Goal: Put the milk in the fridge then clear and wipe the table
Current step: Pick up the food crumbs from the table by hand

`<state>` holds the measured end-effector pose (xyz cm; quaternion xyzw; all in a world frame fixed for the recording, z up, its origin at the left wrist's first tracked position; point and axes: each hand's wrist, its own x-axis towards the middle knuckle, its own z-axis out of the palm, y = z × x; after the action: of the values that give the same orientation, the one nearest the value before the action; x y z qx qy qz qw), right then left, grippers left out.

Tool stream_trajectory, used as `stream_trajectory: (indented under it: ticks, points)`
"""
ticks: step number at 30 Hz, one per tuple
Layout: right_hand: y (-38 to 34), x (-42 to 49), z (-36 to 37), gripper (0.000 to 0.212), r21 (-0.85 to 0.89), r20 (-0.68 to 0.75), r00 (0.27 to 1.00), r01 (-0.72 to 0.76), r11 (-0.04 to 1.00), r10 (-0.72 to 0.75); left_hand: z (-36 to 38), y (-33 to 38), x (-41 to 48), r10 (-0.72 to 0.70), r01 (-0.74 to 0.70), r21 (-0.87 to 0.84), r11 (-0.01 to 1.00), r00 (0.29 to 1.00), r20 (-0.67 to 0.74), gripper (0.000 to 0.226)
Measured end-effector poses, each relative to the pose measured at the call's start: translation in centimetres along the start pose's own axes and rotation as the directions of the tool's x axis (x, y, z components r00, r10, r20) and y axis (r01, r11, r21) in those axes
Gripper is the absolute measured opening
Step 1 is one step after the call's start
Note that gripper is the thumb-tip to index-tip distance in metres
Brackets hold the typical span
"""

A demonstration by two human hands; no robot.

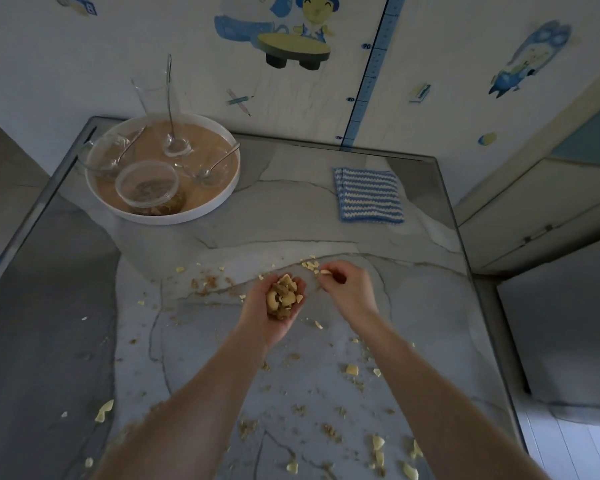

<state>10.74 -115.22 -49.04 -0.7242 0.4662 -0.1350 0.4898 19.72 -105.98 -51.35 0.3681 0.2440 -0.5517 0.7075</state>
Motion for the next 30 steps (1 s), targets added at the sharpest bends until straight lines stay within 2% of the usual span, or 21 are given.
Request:
stream_trajectory:
  ticks: [3, 6, 10, 12, 15, 17, 19, 21, 23, 26, 30]
  points:
    - [-2.4, -2.9, 0.8, 0.011, 0.007, 0.061, 0.990, 0.127, 0.992, -0.127, -0.1, -0.8, -0.3, -0.009, 0.009, -0.016, 1.000, 1.000, 0.024, 0.023]
    - [-3.5, -5.4, 1.7, 0.019, -0.081, 0.111, 0.968, 0.232, 0.969, -0.223, 0.1, -1.2, -1.1, -0.027, 0.026, 0.023, 0.999, 0.999, 0.034, 0.024]
    - [-3.7, -7.6, 2.1, 0.022, -0.128, 0.038, 0.951, 0.310, 0.942, -0.307, 0.6, -1.4, -3.4, 0.003, -0.016, 0.068, 0.998, 0.984, 0.179, 0.059]
    - [-3.9, -8.6, 2.0, 0.020, -0.080, -0.029, 0.947, 0.316, 0.946, -0.319, 0.8, -1.5, -4.3, 0.012, -0.025, 0.064, 0.998, 0.980, 0.198, 0.061]
    - [-4.5, -10.0, 1.4, 0.014, 0.112, -0.222, 0.960, 0.201, 0.973, -0.173, 0.9, -1.8, -4.8, -0.021, 0.017, 0.032, 0.999, 0.990, 0.143, 0.037]
    - [-4.5, -10.7, 0.9, 0.010, 0.352, -0.389, 0.919, 0.078, 0.933, 0.070, 1.2, -2.4, -5.6, -0.040, 0.037, 0.024, 0.999, 0.987, 0.155, 0.030]
    - [-4.0, -11.4, 0.5, 0.016, 0.638, -0.396, 0.845, -0.029, 0.770, 0.360, 1.4, -3.4, -6.4, -0.064, 0.056, 0.045, 0.997, 0.978, 0.199, 0.039]
    - [-3.4, -12.2, 0.4, 0.022, 0.808, -0.285, 0.804, -0.090, 0.582, 0.521, 1.6, -4.7, -7.6, -0.084, 0.061, 0.101, 0.993, 0.967, 0.239, 0.054]
    - [-3.0, -13.4, 0.2, 0.029, 0.858, -0.235, 0.794, -0.100, 0.503, 0.560, 1.7, -6.1, -8.8, -0.102, 0.066, 0.143, 0.987, 0.960, 0.259, 0.056]
    - [-3.2, -14.9, -0.5, 0.031, 0.907, -0.223, 0.758, -0.068, 0.415, 0.613, 1.8, -8.1, -10.2, -0.148, 0.114, 0.143, 0.983, 0.955, 0.257, 0.038]
    - [-2.4, -16.5, -2.5, 0.029, 0.931, -0.232, 0.712, -0.035, 0.363, 0.663, 2.4, -11.1, -11.2, -0.176, 0.139, 0.153, 0.978, 0.949, 0.263, 0.034]
